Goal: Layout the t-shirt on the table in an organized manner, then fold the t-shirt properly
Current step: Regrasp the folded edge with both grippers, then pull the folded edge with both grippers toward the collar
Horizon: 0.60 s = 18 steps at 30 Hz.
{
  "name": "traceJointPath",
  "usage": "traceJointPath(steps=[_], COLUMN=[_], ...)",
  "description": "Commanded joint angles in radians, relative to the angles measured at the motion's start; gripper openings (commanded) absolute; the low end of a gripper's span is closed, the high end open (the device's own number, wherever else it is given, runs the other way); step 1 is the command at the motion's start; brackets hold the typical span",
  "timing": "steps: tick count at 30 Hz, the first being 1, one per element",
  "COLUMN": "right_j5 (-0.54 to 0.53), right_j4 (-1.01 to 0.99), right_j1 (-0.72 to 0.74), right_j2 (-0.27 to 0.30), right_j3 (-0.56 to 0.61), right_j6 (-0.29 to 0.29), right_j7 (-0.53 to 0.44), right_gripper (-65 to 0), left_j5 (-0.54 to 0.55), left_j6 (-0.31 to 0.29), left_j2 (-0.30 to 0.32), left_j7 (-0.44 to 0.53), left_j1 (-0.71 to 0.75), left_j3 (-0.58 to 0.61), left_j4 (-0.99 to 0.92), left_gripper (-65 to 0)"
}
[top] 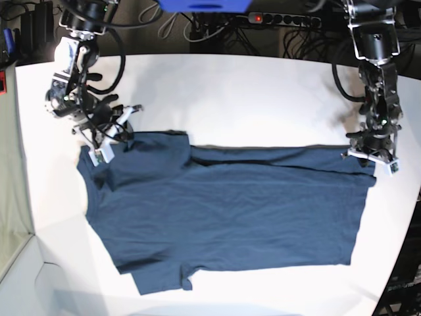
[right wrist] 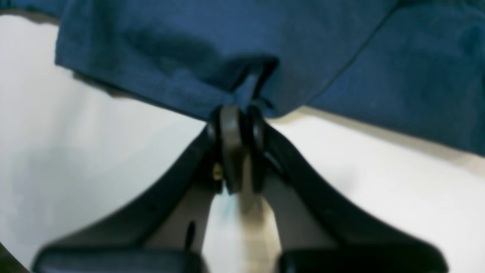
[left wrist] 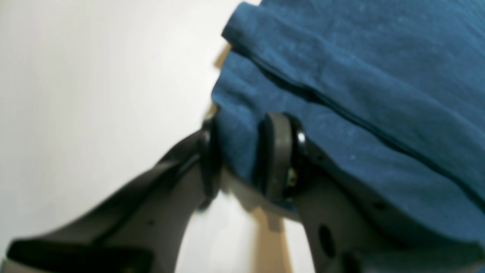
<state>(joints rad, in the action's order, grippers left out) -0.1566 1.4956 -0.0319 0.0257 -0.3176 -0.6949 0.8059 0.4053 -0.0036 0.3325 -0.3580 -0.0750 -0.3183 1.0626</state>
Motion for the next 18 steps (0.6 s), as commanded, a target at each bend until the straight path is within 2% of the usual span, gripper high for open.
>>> traceJointPath(steps=[1, 5, 8, 15, 18], right_j5=[0.015, 0.015, 0.016, 0.016, 0.016], right_j4=[0.046, 0.179, 0.218, 0.073, 0.027], right_j1=[0.003, 0.007, 0.065, 0.310, 0.355], right_j2=[0.004, 0.001, -0.014, -0.011, 0.013], right_j3=[-0.002, 0.001, 0.010, 0.011, 0.011], right_j6=[-0.003, -0.003, -0.003, -0.003, -0.003], right_j7=[0.020, 0.022, 0.027, 0.148, 0.162], right_gripper=[-65.0, -65.0, -65.0, -65.0, -65.0], left_j5=[-0.001, -0.001, -0.001, 0.002, 0.005], left_j6=[0.003, 0.003, 0.003, 0.003, 0.003], left_j2=[0.012, 0.014, 0.015, 0.017, 0.018], left_j7=[-0.022, -0.022, -0.022, -0.022, -0.022], left_j1=[-0.003, -0.001, -0.001, 0.013, 0.014], left_j3=[-0.003, -0.005, -0.005, -0.005, -0.005], left_j4=[0.009, 0.015, 0.015, 0.017, 0.017], left_gripper=[-47.3, -47.3, -47.3, -47.3, -47.3])
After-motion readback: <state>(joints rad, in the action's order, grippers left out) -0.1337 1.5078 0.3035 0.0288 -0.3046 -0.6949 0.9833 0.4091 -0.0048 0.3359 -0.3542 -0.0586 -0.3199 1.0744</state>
